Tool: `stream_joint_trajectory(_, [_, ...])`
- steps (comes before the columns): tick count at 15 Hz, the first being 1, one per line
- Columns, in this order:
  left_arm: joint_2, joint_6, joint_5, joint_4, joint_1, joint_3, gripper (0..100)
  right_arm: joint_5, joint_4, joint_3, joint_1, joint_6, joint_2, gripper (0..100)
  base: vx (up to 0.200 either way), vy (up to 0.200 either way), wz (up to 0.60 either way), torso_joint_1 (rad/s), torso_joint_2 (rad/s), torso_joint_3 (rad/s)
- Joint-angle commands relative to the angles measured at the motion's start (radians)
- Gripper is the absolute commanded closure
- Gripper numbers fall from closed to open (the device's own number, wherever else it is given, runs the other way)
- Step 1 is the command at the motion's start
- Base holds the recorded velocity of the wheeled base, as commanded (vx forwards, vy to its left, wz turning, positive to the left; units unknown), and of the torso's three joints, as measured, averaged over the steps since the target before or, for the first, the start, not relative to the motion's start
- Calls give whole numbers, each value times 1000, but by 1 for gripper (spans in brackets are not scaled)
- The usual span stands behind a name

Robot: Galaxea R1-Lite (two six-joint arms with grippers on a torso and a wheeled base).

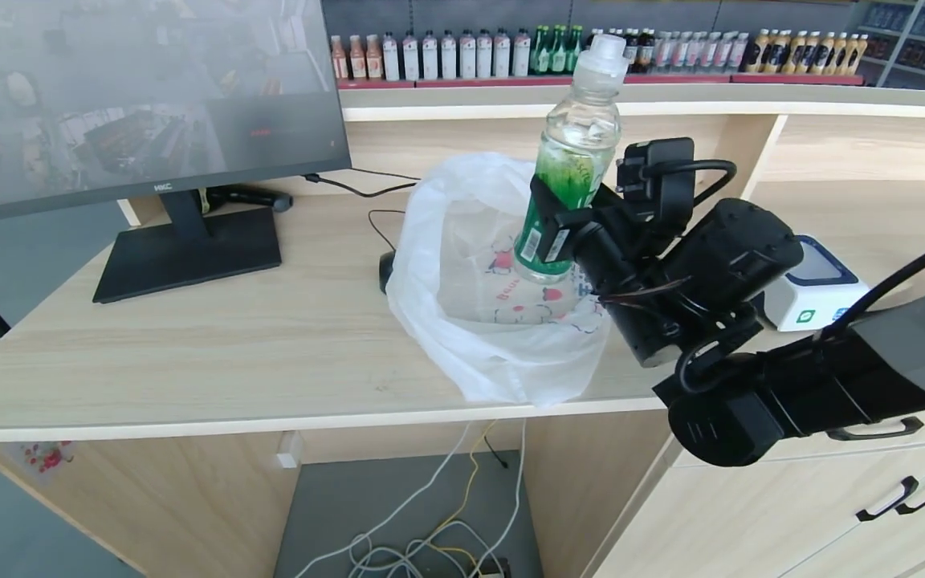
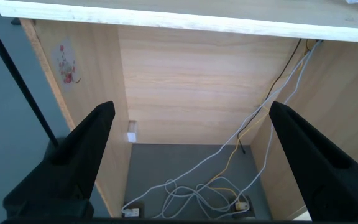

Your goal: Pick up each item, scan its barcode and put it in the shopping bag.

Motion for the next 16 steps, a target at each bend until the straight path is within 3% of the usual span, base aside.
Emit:
stream_joint_trajectory(1, [0,0,0,0,0,0,0,1,-2,-17,-11,-1,45,100,0,0,0,0,0,0])
stream_joint_trajectory(7, [0,0,0,0,0,0,0,17,-2,-92,12,-19,145,100,0,0,0,0,0,0])
stream_joint_trajectory(16, [0,0,0,0,1,0,0,30,-3,-124,36,-24,125,100,0,0,0,0,0,0])
